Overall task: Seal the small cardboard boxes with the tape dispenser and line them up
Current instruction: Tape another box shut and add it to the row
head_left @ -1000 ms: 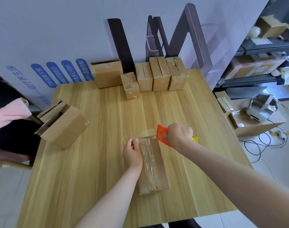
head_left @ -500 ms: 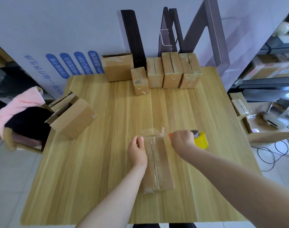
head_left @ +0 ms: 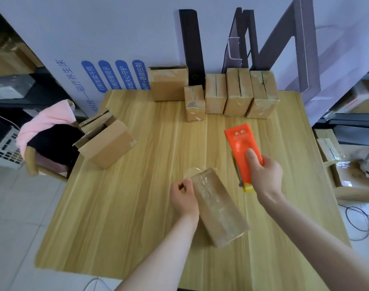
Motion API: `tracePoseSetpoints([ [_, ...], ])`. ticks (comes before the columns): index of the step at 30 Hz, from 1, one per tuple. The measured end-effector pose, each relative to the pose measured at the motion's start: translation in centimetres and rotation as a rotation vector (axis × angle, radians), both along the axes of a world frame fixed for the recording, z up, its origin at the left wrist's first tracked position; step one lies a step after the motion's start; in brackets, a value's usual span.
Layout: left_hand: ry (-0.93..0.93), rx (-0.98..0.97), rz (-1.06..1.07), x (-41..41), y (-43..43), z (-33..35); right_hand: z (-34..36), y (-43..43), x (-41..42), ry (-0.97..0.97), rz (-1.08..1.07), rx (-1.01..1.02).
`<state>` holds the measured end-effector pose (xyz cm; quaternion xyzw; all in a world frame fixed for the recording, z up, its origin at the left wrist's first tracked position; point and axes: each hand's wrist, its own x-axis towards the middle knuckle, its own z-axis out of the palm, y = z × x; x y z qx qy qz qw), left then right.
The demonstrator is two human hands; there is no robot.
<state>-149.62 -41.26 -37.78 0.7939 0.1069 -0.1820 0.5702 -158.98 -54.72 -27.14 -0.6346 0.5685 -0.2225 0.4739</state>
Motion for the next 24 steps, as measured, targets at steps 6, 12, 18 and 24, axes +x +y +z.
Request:
tracePoseSetpoints([
  [6, 0.047, 0.008, 0.027, -2.3, 1.6, -0.9, -1.8, 4.0, 0.6, -0.103, -0.103, 0.084],
  [12, -0.382, 0.168, -0.351, 1.5, 2.7, -0.4, -2.8, 4.9, 0.0, -0.166, -0.119, 0.052],
  [18, -0.844, 0.455, -1.124, 8.9, -2.7, 2.3, -3.2, 5.0, 0.1, -0.168, -0.126, -0.003],
  [24, -0.499, 0.653, -1.375, 10.7, -5.2, 3.4, -3.2, 5.0, 0.3, -0.189, -0.143, -0.019],
])
